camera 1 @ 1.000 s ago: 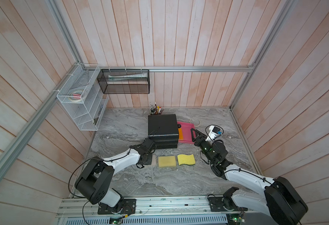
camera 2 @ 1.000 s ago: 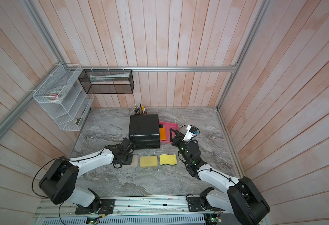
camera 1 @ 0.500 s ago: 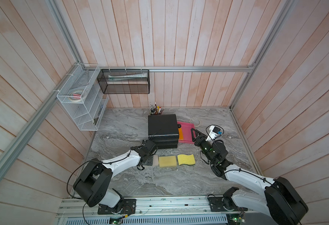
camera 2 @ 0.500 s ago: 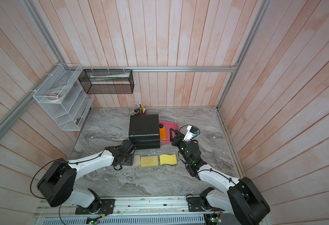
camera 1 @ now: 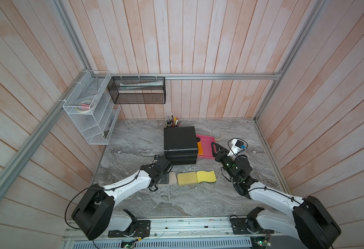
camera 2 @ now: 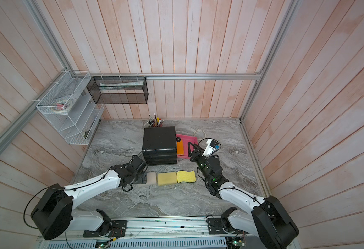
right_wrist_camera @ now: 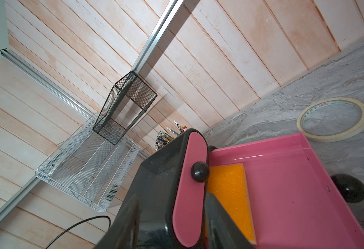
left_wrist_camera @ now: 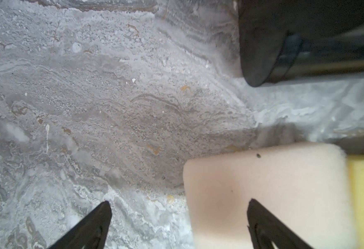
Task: Take the sponge out of the drawer
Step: Place the sponge at the center of the board.
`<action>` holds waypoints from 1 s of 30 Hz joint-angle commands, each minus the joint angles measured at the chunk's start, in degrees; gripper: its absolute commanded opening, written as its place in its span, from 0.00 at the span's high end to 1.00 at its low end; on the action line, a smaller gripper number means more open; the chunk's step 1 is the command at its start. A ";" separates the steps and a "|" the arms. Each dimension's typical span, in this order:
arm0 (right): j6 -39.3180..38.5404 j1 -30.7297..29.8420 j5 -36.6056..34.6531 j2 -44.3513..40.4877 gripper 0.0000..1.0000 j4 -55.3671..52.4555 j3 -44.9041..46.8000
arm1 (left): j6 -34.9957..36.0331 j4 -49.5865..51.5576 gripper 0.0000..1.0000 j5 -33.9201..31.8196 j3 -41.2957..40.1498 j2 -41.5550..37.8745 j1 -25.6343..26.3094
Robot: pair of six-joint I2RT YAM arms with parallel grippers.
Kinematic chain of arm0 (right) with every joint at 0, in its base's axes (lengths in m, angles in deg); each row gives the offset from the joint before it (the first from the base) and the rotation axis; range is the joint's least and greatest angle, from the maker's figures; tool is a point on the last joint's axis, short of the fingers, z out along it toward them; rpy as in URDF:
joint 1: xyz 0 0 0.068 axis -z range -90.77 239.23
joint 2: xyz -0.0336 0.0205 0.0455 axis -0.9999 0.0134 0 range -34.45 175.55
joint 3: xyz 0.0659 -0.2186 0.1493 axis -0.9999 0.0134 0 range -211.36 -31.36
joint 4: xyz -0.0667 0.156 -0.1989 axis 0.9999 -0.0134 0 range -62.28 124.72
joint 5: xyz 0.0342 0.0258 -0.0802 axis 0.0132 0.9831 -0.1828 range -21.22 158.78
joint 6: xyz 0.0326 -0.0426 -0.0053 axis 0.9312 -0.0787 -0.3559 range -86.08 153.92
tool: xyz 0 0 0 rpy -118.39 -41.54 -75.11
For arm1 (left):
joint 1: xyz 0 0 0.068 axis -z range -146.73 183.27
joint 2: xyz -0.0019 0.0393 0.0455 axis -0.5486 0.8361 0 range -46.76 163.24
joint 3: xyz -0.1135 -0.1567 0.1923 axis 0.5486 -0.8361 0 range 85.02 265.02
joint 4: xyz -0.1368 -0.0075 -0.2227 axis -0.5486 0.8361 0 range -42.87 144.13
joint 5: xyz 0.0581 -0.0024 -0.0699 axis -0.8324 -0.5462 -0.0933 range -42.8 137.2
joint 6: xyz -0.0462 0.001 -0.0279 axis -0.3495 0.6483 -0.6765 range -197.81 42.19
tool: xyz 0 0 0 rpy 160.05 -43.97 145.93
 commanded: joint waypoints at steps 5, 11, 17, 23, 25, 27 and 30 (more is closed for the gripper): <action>0.59 0.20 0.56 0.16 0.50 1.20 -0.40 | -3.20 -13.60 0.00 9.25 -8.15 -8.92 0.57; 0.50 0.09 0.66 0.25 0.50 1.12 -0.60 | -3.11 -14.49 0.00 7.78 -8.09 -5.62 0.85; 0.41 0.11 0.21 -0.01 0.50 0.76 -0.59 | -2.24 -13.48 0.00 5.44 -7.22 -1.48 1.11; 0.63 0.05 0.11 0.60 0.50 1.01 -0.63 | -0.51 -11.31 0.00 4.22 -6.38 0.69 2.06; 0.66 0.10 0.13 0.76 0.50 1.10 -0.65 | 0.07 -10.47 0.00 4.27 -6.34 0.85 2.38; 0.75 0.08 -0.08 0.77 0.49 1.14 -0.61 | 0.77 -11.08 0.00 5.25 -6.40 0.61 2.67; 0.81 0.05 -0.07 0.63 0.50 1.12 -0.53 | 1.01 -10.58 0.00 5.43 -6.27 0.55 2.81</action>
